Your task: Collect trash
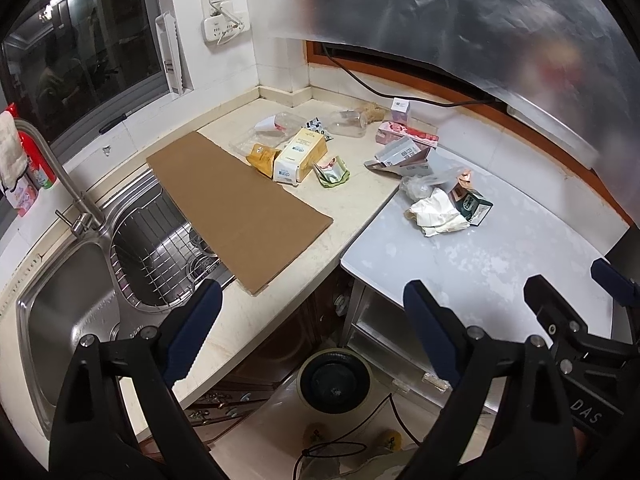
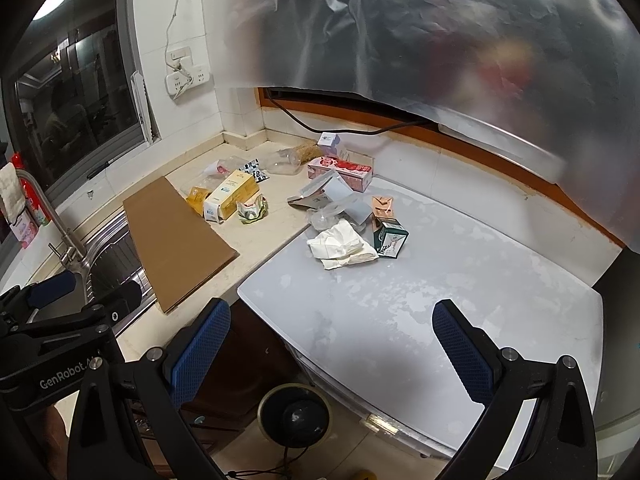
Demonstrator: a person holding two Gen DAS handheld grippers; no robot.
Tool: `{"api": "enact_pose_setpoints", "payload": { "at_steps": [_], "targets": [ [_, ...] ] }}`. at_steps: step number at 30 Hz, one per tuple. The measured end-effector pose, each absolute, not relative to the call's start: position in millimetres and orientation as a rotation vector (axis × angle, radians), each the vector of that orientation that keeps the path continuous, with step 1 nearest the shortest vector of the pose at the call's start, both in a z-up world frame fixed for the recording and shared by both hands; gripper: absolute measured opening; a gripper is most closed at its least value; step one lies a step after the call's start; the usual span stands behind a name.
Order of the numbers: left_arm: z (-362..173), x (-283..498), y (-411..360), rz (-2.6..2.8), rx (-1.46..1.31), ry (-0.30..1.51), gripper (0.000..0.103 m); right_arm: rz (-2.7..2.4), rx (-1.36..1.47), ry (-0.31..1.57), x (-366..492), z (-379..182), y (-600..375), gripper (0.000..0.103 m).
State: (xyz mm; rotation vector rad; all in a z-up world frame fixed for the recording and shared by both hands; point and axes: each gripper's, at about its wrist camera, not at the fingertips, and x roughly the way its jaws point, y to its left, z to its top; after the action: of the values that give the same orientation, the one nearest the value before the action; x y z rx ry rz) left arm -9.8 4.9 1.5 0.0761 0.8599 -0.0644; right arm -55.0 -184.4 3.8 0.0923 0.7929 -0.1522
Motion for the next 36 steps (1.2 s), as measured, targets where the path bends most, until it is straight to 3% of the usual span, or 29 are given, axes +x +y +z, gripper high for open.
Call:
{"api": "enact_pose_setpoints", "payload": {
  "at_steps": [36],
  "targets": [
    [-7.3,-2.0,10.0,-0.068,0.055,0.882,0.091,-0.152,0.091,0.800,-49.6,0.5,-178.3,0.102]
  ]
}}
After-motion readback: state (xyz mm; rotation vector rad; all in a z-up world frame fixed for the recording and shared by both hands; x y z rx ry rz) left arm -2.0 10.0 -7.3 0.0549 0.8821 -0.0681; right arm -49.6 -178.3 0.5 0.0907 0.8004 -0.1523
